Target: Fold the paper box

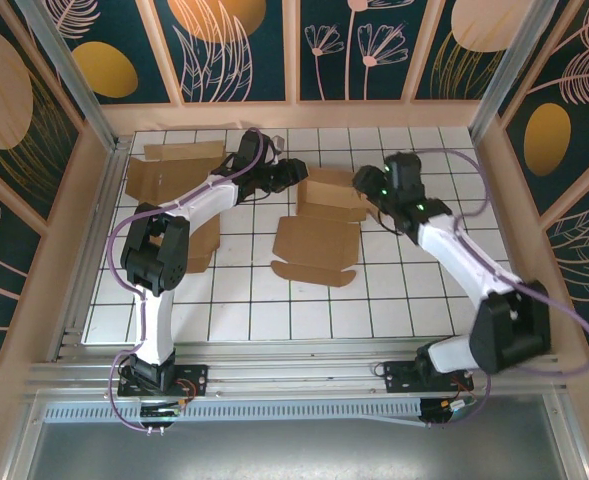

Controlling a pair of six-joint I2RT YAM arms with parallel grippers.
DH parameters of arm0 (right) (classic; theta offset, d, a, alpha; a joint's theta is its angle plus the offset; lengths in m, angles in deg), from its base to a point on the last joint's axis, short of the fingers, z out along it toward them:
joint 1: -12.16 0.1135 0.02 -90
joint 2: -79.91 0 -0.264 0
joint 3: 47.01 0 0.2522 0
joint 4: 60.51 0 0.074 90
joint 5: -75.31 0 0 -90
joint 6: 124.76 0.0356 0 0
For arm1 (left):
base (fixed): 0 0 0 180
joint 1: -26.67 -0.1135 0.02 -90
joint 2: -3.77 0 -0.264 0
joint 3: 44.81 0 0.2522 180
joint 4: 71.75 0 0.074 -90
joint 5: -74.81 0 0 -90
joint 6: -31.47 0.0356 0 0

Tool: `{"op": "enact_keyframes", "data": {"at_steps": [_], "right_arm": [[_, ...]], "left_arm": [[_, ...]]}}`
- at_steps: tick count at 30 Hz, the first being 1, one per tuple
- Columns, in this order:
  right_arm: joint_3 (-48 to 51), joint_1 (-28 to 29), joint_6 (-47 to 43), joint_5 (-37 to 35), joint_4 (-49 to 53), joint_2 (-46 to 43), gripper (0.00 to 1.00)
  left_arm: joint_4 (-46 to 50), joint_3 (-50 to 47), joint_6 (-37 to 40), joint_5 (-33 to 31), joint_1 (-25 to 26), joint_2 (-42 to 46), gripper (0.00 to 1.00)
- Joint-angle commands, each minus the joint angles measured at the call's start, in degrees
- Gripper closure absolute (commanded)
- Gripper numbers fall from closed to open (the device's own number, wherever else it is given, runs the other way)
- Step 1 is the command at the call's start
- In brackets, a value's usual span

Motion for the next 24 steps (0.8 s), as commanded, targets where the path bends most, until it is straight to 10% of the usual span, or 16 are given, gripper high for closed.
{"op": "enact_keyframes", "data": {"at_steps": [1,24], "right_arm": [[10.9,-0.3,5.7,0.1,-3.6,-2.2,0.39],[12.6,-0.5,-0.5,-2.1,-41.5,26.4,0.47]], "left_arm": [[2.9,0.2,2.2,-1.8,0.2,-1.2,0.56],[10.8,5.5,7.8,-3.6,0.2,-3.8,0.58]]}}
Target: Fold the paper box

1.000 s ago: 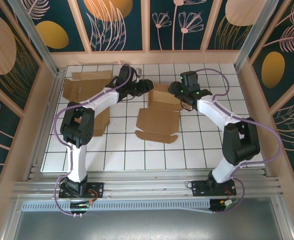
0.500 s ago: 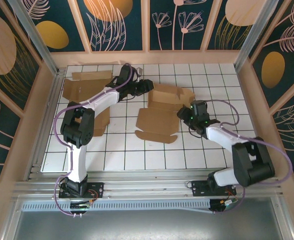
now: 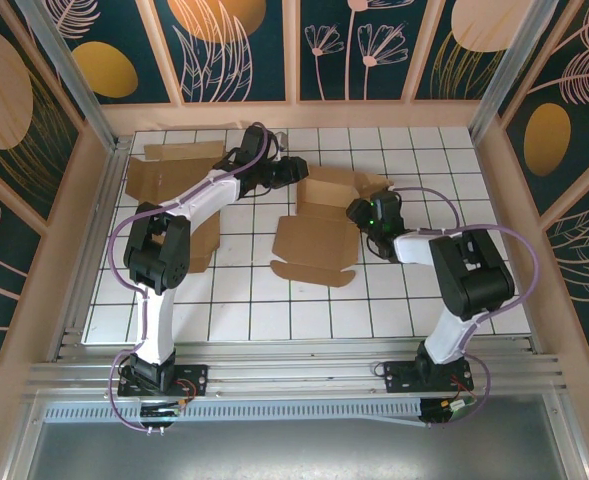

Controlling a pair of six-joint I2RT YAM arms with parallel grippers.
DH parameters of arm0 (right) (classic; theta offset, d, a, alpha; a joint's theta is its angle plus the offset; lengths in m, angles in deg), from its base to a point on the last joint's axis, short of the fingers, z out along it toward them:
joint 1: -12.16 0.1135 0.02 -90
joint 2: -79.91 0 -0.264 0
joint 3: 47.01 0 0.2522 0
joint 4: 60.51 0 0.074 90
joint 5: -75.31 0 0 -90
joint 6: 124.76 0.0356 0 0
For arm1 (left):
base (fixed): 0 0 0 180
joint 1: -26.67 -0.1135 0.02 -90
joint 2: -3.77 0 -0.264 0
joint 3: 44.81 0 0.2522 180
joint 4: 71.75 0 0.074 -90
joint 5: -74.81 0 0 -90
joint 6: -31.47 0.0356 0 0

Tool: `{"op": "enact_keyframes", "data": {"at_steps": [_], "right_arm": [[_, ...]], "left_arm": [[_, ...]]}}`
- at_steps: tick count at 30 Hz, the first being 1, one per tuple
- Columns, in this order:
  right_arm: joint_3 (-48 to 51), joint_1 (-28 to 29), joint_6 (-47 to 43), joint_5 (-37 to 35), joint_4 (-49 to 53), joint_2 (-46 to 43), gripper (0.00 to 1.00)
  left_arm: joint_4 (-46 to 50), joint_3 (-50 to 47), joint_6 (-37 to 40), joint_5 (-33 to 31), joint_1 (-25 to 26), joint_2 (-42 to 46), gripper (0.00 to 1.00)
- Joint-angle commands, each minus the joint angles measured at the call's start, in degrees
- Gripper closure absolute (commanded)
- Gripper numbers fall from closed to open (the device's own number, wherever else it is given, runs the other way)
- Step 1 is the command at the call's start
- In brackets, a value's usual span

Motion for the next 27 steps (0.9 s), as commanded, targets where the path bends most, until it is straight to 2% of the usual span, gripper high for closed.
{"op": "enact_keyframes", "data": {"at_steps": [1,5,10,12,15,18,21,27], "right_arm": [[-1.1,0.6,0.0,-1.1,-6.2,2.6,0.49],[-0.8,2.7,-1.3,-1.9,-9.0,2.3,0.61],[-0.9,4.3,-4.8,-1.2,-12.1,2.6,0.64],[-0.9,4.4,-4.6,-1.5,-12.1,2.6,0.64],[-1.0,4.4,-4.1,-3.1,-9.5,1.2,0.57],[-1.4,4.0,-4.8,-0.2,-8.9,0.3,0.57],[-3.2,4.1,-3.7,3.2,-9.9,3.6,0.57],[-5.4,7.0,-1.5,4.9,-15.2,8.7,0.57]], "left_arm": [[4.6,0.3,1.5,-1.1,0.0,-2.5,0.58],[3.3,-0.6,0.9,-0.5,0.1,-2.3,0.59],[2.2,-1.2,1.1,0.9,0.8,-2.5,0.61],[2.3,-1.3,1.1,0.8,1.2,-2.6,0.61],[2.2,-1.8,1.1,0.0,1.4,-2.3,0.61],[1.6,-2.2,1.1,0.4,1.4,-2.0,0.62],[1.1,-1.9,0.7,1.1,1.5,-2.2,0.62],[0.8,-2.6,0.1,0.8,1.8,-1.9,0.62]]}}
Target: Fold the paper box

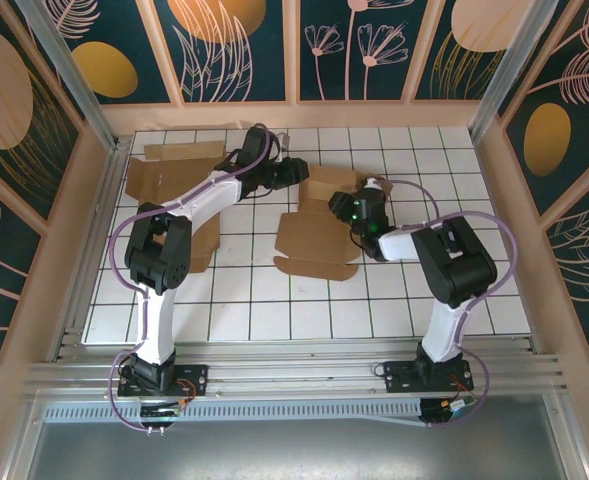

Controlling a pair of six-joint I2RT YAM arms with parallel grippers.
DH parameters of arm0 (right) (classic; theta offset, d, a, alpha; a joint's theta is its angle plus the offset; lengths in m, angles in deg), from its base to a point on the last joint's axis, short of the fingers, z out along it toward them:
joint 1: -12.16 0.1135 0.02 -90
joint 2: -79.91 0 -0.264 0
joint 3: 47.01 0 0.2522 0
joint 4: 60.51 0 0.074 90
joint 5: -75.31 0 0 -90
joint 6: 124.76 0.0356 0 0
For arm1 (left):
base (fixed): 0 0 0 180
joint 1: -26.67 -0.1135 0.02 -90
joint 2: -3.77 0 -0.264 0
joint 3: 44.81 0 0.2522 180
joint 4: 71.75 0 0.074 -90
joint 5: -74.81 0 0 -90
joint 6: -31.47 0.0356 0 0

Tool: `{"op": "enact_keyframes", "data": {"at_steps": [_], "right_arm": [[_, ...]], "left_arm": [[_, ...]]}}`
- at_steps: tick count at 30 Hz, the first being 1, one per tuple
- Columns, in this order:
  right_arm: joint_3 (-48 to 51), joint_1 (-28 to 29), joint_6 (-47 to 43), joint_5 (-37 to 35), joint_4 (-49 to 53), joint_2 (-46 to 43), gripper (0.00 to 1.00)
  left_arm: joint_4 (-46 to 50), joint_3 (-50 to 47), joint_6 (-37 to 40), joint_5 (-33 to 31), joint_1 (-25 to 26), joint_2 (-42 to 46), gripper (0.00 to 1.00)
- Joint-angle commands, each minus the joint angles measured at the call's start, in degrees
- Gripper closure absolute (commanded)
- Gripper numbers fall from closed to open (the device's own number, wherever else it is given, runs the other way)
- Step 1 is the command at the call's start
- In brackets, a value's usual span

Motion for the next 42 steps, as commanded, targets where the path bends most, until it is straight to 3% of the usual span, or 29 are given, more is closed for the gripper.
{"op": "enact_keyframes", "data": {"at_steps": [1,7,15,17,20,22,26,32,38,42], "right_arm": [[-1.7,1.6,0.8,2.0,-2.4,1.7,0.57],[0.9,1.6,-1.7,1.0,1.2,-6.6,0.54],[8.2,0.2,-13.4,1.8,19.1,-30.5,0.40],[10.4,-2.6,-16.5,0.7,22.7,-37.0,0.36],[14.2,-10.7,-21.5,3.9,21.2,-42.5,0.19],[14.9,-16.5,-26.0,9.7,20.1,-42.0,0.11],[9.6,-23.7,-33.6,20.4,23.4,-34.4,0.06],[5.0,-24.6,-38.6,29.2,20.2,-23.2,0.12],[0.1,-24.2,-32.1,27.7,16.9,-13.7,0.32],[0.1,-22.5,-28.3,26.7,16.2,-12.6,0.46]], "left_arm": [[2.2,-2.0,-0.1,0.7,0.9,-1.7,0.62],[3.1,-2.0,0.4,-2.3,0.9,-1.6,0.61],[4.9,-0.5,1.4,-4.4,0.9,-2.3,0.61],[5.0,-0.4,1.4,-4.4,0.9,-2.4,0.61],[5.1,-0.5,1.3,-4.6,0.9,-2.1,0.61],[5.2,-0.4,1.4,-4.6,0.9,-2.3,0.61],[6.3,0.3,1.9,-4.2,0.9,-2.7,0.61],[6.5,0.8,1.9,-3.9,0.9,-2.7,0.61],[6.8,0.9,1.7,-3.7,0.9,-2.8,0.61],[6.8,0.6,1.6,-3.1,0.9,-2.9,0.61]]}}
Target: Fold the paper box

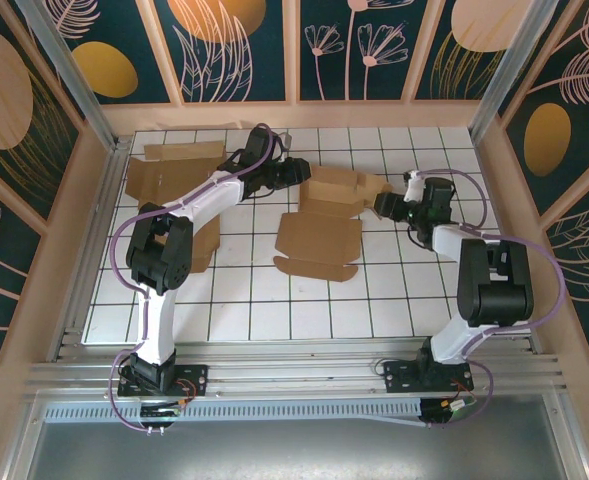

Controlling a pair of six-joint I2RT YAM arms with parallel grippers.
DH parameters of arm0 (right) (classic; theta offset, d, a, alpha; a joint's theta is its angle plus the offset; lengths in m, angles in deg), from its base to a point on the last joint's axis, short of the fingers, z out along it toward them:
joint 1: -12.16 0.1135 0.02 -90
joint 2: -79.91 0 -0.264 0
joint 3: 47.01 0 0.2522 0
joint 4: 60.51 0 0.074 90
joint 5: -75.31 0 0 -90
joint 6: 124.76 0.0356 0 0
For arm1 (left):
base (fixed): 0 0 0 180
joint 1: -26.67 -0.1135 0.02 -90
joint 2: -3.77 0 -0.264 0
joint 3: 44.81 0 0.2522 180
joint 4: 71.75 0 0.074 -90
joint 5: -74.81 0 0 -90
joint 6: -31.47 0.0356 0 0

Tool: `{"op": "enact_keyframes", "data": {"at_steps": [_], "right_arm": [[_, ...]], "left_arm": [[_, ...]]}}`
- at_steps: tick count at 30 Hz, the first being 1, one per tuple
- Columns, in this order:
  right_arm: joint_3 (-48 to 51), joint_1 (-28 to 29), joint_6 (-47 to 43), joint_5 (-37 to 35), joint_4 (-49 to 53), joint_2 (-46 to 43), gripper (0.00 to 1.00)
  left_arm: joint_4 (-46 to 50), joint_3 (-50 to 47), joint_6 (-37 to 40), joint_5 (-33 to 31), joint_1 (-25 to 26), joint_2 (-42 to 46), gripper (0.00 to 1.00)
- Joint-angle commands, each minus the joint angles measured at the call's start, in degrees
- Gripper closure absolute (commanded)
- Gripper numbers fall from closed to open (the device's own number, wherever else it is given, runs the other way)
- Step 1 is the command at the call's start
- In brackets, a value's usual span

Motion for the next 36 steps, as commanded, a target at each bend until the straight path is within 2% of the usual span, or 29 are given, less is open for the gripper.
{"op": "enact_keyframes", "data": {"at_steps": [1,3,7,9,17,22,29,36], "right_arm": [[-0.5,1.9,4.0,-0.8,-3.2,-0.3,0.48],[1.4,2.6,5.4,-1.6,-5.3,-0.9,0.57],[2.8,4.7,9.6,-2.9,-7.2,-2.3,0.86],[2.4,5.8,11.9,-3.8,-7.0,-3.0,0.90],[-5.2,8.2,24.0,-5.4,3.3,-2.0,0.89],[-7.1,10.8,32.1,-4.5,3.5,-2.1,0.87],[-7.7,14.4,34.7,-5.4,1.5,-1.5,0.86],[-11.6,14.8,33.3,-3.5,4.4,0.3,0.84]], "left_arm": [[5.8,-0.4,1.2,-0.4,0.4,-2.6,0.61],[5.3,-0.8,1.2,-0.1,0.5,-2.6,0.61],[4.6,-1.2,1.4,1.1,1.1,-2.8,0.62],[4.4,-1.3,1.4,1.4,1.5,-3.1,0.62],[3.7,-2.2,1.1,1.5,2.8,-3.3,0.64],[2.9,-2.4,0.5,1.7,3.7,-3.3,0.65],[2.2,-3.2,0.0,1.4,4.3,-2.8,0.65],[2.0,-3.7,0.3,1.2,4.4,-1.9,0.65]]}}
